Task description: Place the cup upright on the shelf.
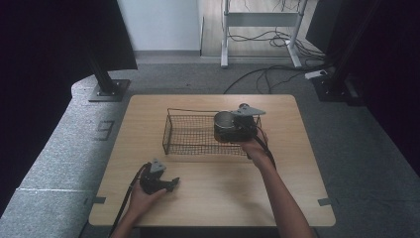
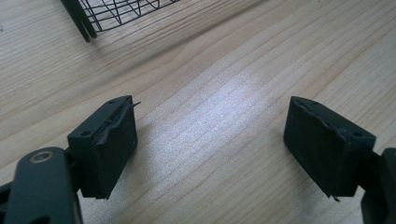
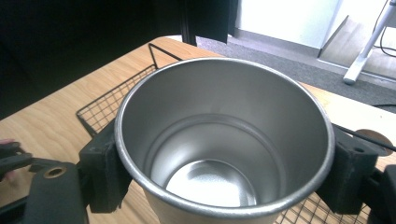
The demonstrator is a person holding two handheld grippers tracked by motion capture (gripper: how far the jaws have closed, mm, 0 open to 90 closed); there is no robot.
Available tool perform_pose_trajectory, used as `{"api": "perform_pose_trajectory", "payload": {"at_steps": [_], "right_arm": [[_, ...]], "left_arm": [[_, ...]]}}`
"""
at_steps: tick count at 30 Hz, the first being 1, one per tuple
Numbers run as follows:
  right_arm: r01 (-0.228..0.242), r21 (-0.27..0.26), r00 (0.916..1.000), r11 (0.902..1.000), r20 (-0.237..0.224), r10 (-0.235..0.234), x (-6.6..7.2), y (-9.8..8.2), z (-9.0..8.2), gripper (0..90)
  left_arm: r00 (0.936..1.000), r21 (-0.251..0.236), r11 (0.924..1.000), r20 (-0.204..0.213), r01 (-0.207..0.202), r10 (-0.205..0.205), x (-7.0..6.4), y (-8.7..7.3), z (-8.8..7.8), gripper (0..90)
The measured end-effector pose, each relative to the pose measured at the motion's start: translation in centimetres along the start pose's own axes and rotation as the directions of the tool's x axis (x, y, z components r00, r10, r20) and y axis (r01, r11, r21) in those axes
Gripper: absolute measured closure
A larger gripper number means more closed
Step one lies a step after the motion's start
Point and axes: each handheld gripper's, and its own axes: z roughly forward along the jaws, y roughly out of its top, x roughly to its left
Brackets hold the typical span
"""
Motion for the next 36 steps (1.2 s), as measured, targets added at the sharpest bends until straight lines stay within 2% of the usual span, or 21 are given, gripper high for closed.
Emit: {"api": "perform_pose_trajectory", "payload": {"at_steps": [7,12,17,30,36], "right_arm": [[-0.026,0.009,0.9996,0.9996,0.013,0.026,-1.2,-0.1,0.9,18.4],[-0.061,0.024,0.9973,0.9979,0.042,0.060,-2.6,-0.4,1.7,18.4],[-0.077,0.031,0.9942,0.9966,0.078,0.074,-3.9,-0.7,2.3,18.4],[-0.095,0.049,0.9890,0.9943,0.118,0.089,-5.0,-1.3,3.6,18.4],[-0.104,0.076,0.9873,0.9917,0.128,0.094,-5.3,-2.0,4.6,18.3]], "left_arm": [[1.0000,0.000,1.0000,0.001,-0.001,0.001,0.0,0.0,0.0,17.4],[1.0000,-0.001,1.0000,0.000,0.000,0.000,0.0,0.0,0.0,17.4],[1.0000,0.000,1.0000,0.000,-0.001,0.001,0.0,0.0,0.0,17.4],[1.0000,0.000,1.0000,0.000,-0.002,0.002,0.0,0.0,0.0,17.4],[1.0000,0.000,1.0000,0.001,-0.002,0.002,0.0,0.0,0.0,17.4]]}}
